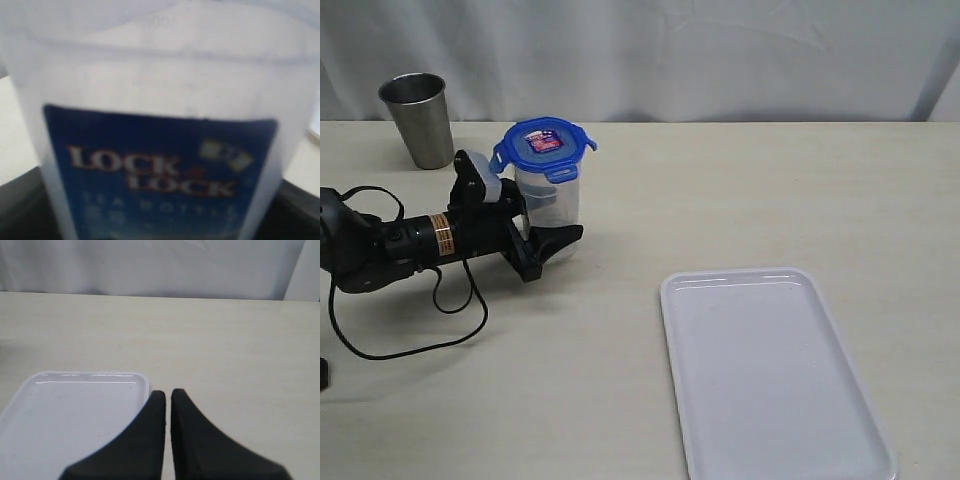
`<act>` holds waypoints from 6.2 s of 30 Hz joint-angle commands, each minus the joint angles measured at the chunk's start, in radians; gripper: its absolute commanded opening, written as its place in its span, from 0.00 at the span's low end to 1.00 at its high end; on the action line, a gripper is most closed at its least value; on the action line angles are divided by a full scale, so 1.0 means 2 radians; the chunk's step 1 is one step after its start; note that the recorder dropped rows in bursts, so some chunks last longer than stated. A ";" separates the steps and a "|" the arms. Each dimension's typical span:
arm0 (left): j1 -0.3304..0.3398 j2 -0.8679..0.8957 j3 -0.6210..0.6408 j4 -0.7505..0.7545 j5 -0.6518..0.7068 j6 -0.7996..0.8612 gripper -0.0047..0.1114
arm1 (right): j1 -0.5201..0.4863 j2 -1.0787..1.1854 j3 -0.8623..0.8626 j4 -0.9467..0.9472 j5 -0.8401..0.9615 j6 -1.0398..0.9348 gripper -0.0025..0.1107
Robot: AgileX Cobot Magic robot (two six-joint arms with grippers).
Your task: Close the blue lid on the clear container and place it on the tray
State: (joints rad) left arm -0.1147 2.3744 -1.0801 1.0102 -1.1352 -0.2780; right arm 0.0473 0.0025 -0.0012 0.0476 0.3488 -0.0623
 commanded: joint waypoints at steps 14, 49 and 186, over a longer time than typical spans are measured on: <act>0.000 -0.048 -0.002 0.094 -0.043 -0.050 0.04 | 0.001 -0.001 0.001 -0.002 -0.004 -0.002 0.06; 0.005 -0.110 -0.002 0.207 -0.043 -0.103 0.04 | 0.001 0.050 -0.080 -0.177 -0.347 0.311 0.06; -0.015 -0.024 -0.002 0.135 -0.043 -0.059 0.04 | 0.199 1.058 -0.803 0.358 0.308 -0.224 0.41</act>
State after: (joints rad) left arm -0.1308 2.3348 -1.0761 1.2774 -1.1612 -0.4029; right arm 0.4332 2.0527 -1.6207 0.8319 0.8930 -0.4693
